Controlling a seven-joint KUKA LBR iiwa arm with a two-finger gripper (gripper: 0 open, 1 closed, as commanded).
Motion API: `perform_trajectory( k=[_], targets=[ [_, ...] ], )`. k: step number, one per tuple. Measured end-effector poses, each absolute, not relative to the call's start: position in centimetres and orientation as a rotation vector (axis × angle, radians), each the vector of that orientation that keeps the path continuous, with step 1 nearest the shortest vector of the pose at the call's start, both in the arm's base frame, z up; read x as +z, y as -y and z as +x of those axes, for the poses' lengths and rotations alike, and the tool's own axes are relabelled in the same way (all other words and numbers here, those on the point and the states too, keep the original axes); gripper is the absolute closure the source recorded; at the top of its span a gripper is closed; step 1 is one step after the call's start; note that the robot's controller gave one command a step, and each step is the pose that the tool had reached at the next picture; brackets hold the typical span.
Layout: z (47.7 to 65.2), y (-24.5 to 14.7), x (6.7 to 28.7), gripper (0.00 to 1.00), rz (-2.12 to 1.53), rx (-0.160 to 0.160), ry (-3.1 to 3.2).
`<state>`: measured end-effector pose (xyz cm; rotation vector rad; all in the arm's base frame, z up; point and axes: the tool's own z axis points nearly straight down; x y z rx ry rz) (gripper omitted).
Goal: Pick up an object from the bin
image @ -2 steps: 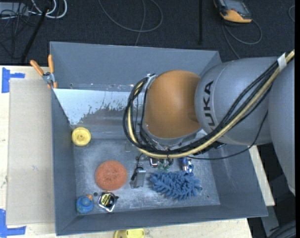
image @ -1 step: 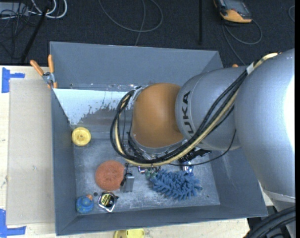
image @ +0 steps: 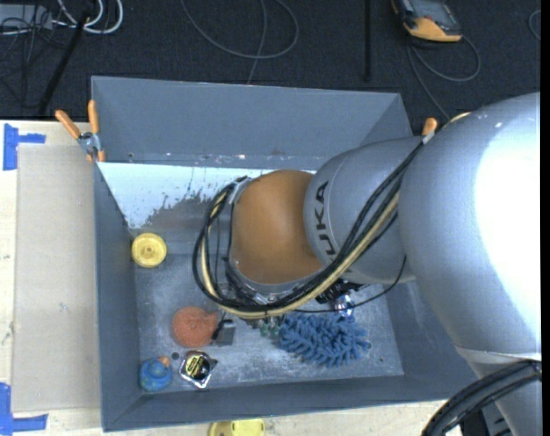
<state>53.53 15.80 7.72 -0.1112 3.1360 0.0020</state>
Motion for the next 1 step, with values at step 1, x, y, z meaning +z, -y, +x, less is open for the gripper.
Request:
perform_trajectory(
  k=[1],
  targets=[
    [53.53,-15.79,7.72,1.0,-0.11,0.002,-3.136]
  ],
)
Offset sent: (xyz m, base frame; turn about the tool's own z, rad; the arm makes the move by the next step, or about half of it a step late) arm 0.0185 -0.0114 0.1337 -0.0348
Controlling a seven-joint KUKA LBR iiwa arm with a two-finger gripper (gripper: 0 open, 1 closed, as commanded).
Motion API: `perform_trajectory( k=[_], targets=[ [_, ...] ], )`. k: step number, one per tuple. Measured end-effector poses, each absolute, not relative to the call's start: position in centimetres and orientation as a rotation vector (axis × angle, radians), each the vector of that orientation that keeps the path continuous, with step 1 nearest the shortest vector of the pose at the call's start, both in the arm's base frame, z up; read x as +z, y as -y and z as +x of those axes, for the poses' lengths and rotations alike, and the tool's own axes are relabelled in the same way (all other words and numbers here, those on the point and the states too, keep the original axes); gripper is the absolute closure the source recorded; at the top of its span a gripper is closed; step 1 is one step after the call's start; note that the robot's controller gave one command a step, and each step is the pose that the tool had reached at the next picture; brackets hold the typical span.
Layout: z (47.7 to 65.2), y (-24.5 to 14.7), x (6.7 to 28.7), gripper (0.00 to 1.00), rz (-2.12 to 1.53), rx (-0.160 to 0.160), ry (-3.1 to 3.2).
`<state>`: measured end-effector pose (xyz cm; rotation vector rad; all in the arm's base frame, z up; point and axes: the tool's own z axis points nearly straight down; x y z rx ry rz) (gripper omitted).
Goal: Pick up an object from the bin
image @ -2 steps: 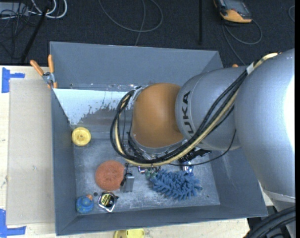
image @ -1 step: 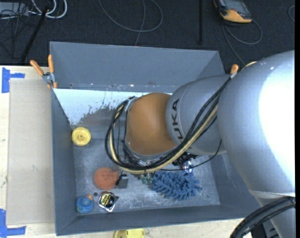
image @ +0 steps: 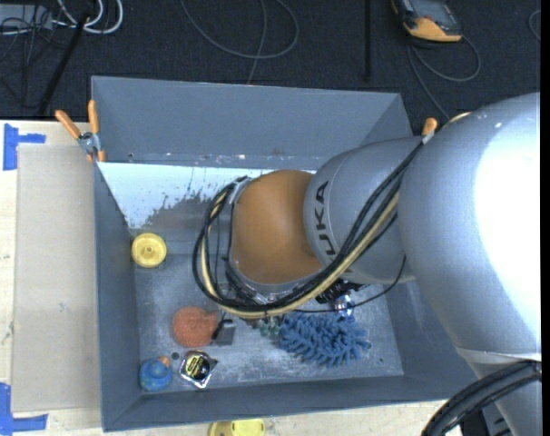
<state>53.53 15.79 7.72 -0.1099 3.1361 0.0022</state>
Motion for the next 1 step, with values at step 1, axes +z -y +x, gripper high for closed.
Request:
perform_trajectory(
  k=[1],
  targets=[
    [55.44,-14.69,21.08,1.0,-0.163,0.001,-3.136]
  ],
)
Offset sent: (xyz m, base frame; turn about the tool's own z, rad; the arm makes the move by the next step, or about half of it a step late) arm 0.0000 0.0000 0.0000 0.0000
